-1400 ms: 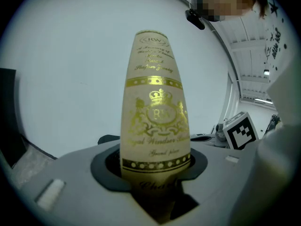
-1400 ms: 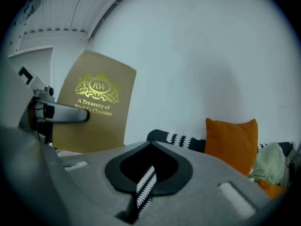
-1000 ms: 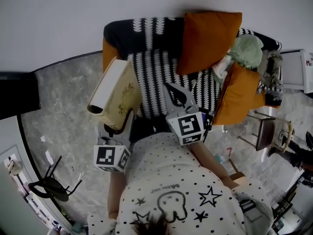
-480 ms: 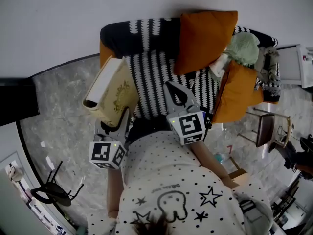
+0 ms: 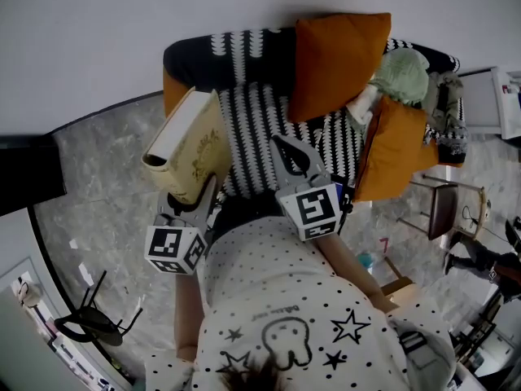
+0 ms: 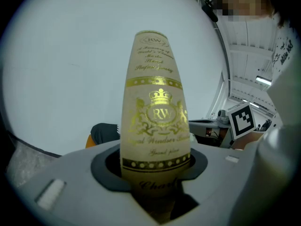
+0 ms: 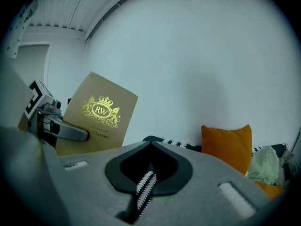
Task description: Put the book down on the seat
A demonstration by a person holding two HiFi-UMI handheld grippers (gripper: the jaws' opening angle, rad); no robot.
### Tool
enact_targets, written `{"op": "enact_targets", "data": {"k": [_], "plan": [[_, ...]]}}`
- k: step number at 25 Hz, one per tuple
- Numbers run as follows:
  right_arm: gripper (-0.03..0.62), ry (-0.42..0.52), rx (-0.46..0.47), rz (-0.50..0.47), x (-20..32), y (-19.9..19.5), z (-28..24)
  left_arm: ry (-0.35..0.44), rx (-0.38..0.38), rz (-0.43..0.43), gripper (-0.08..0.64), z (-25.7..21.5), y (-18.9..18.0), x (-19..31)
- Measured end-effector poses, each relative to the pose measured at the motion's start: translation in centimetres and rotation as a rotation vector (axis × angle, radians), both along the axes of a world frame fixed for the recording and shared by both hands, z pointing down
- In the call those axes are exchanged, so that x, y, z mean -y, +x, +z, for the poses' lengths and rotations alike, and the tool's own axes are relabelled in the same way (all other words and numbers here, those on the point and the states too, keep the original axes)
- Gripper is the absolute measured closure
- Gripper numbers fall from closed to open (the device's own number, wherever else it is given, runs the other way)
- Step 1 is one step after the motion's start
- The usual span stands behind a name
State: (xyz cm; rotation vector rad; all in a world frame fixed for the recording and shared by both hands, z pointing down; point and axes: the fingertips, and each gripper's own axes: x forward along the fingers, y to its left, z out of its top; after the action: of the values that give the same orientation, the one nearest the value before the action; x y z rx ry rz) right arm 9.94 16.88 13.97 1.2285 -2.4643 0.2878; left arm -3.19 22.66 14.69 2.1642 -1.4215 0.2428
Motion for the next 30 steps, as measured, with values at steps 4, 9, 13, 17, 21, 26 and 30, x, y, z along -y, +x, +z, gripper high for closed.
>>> {"op": "enact_targets", "data": {"k": [4,9,13,17,21,26,30], "plan": [[0.598,-0.003,0.000,0.003,-0.3,0.2,0.0,-0.024,0.007,0.036,0.333,0.8,0.3,0.3],[0.598,-0.003,-0.004,0.017,-0.2,0.7,-0.1,-0.060,-0.002,0.051,0.333,1.8,0.3,0.5],[0.598,-0.002,-0.009,0.022,-0.2,0.7,0.0,-0.078,-0.002,0.064,0.333,2.3,0.2,0.5],[0.598,-0.001,-0.013,0.025,-0.1,0.8,0.0,-0.089,-0.006,0.072,0.331,2.7,0.5,0.6],[0.598,0.000,-0.012,0.023,-0.2,0.8,0.0,-0.101,-0.008,0.077,0.331,3.0,0.6,0.6],[0.598,-0.001,-0.016,0.029,0.0,1.2,0.0,-0.113,-0.009,0.082,0.331,3.4,0.9,0.8],[0.598,-0.002,-0.019,0.036,0.0,1.3,0.1,-0.118,-0.009,0.091,0.331,3.6,1.0,0.9]]}}
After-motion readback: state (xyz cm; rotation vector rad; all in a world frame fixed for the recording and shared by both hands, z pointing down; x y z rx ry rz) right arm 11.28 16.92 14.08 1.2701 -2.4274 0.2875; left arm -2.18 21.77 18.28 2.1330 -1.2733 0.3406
